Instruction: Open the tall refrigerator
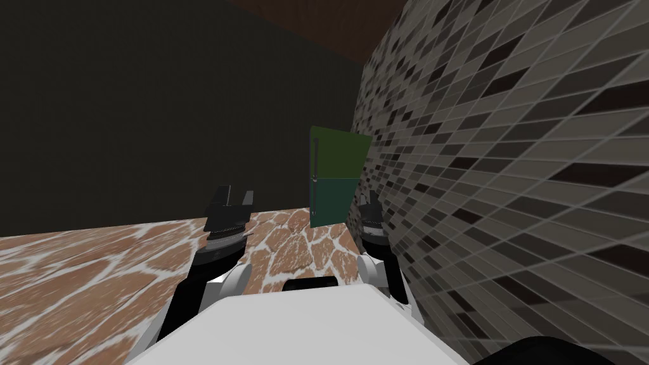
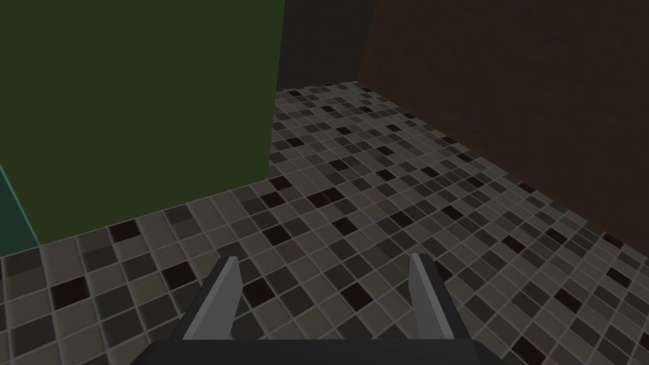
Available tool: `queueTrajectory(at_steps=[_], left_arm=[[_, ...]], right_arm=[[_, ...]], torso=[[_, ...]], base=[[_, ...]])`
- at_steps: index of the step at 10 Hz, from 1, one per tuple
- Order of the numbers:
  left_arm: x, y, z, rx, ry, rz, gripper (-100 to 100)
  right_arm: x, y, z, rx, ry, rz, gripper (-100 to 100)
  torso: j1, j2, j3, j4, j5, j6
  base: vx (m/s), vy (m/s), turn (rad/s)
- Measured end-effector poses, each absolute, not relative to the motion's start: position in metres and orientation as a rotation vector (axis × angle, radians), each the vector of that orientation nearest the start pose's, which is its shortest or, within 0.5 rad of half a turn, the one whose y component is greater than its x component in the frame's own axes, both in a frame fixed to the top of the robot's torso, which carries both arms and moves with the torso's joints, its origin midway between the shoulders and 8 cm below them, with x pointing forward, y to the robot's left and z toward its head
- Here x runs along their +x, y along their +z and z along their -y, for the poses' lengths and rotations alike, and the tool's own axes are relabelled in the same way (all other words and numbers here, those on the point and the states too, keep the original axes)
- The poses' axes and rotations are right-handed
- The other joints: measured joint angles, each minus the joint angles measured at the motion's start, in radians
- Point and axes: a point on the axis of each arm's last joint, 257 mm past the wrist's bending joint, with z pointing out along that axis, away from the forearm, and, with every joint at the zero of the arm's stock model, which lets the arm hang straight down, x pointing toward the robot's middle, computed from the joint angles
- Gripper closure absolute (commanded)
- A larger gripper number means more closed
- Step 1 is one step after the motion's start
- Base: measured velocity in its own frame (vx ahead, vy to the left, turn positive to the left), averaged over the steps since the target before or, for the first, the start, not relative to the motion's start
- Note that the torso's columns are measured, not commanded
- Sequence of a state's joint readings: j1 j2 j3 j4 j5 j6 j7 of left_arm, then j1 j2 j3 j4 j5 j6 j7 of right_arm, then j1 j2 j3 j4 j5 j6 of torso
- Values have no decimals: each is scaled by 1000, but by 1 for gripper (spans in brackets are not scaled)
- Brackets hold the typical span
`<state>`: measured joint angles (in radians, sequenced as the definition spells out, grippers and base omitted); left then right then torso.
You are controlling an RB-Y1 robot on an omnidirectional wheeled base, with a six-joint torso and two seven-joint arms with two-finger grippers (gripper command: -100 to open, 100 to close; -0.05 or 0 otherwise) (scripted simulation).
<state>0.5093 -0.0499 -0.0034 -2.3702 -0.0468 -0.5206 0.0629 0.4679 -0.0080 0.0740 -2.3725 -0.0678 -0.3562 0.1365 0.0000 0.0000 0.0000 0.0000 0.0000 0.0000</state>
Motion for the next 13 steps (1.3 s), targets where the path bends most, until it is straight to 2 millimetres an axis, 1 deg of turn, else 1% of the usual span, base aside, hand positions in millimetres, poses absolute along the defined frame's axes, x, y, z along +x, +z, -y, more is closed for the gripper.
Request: queueTrajectory(at_steps=[1,2,9,10,11,13], left_arm=[[320,65,-275,-601,-1349,-511,0],[320,65,-275,-601,-1349,-511,0],[320,65,-275,-601,-1349,-511,0],[320,65,-275,-601,-1349,-511,0],[320,65,-275,-602,-1349,-511,0],[320,65,-275,-602,-1349,-511,0]], right_arm=[[353,48,256,666,1306,-639,0],[353,48,256,666,1306,-639,0],[353,48,256,666,1306,-639,0],[353,48,256,666,1306,-639,-100],[354,46,254,650,1302,-660,-100],[361,38,245,607,1283,-720,-100]], torso=[[0,40,-82,41,0,0],[0,104,-209,105,0,0],[0,618,-1234,617,0,0],[0,691,-1382,691,0,0],[1,724,-1452,724,0,0],[3,735,-1477,736,1,0]], base=[[0,0,0],[0,0,0],[0,0,0],[26,24,-35],[51,60,-52],[76,93,-69]])
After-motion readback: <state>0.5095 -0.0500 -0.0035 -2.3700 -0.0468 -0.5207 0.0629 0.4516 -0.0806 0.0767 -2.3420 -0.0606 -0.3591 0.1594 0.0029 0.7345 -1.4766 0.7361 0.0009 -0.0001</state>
